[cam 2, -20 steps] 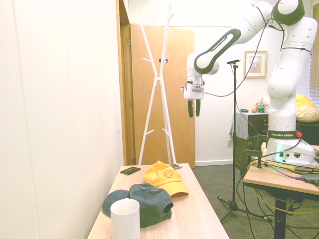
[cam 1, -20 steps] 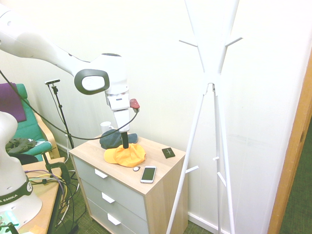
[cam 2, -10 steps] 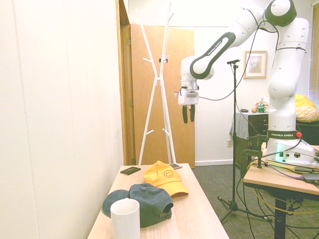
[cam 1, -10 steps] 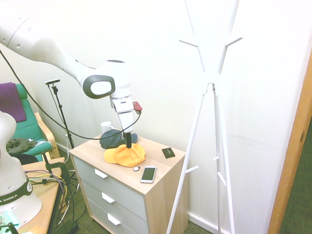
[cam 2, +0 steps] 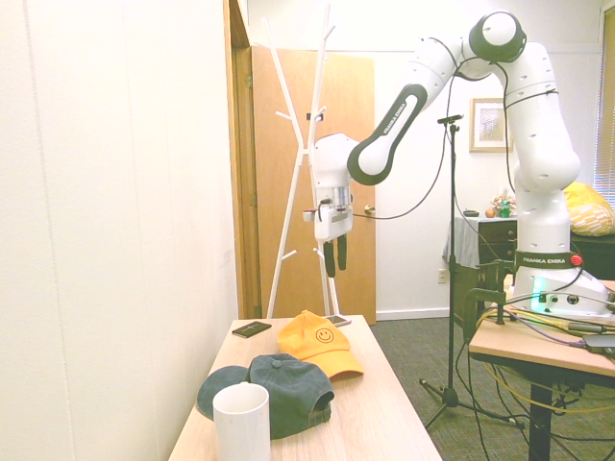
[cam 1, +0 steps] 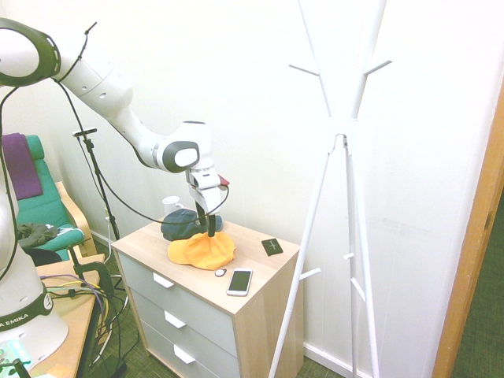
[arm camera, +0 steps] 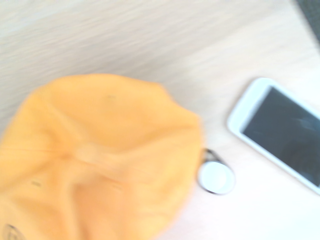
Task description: Hang the cap
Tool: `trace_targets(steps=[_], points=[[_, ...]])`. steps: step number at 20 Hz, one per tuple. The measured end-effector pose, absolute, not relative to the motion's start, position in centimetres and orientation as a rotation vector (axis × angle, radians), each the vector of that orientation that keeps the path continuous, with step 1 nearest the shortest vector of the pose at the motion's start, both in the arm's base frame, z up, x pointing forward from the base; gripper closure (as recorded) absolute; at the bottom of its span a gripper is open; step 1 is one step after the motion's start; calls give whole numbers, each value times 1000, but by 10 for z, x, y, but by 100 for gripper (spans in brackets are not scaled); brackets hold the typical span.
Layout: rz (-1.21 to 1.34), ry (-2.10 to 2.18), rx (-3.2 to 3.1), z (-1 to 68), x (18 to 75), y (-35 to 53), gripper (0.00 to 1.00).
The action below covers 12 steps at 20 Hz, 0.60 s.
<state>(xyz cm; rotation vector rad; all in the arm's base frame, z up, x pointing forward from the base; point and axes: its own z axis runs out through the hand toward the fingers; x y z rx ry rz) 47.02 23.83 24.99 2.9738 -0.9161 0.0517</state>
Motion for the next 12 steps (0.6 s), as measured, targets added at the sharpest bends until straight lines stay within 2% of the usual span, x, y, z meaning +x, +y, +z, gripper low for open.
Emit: trace_targets(steps=[8, 9, 12], points=[[68, -842, 2995, 197, 499, 294, 0], [75, -835, 2996, 192, 502, 297, 100], [89, -835, 2996, 185, 513, 304, 100]])
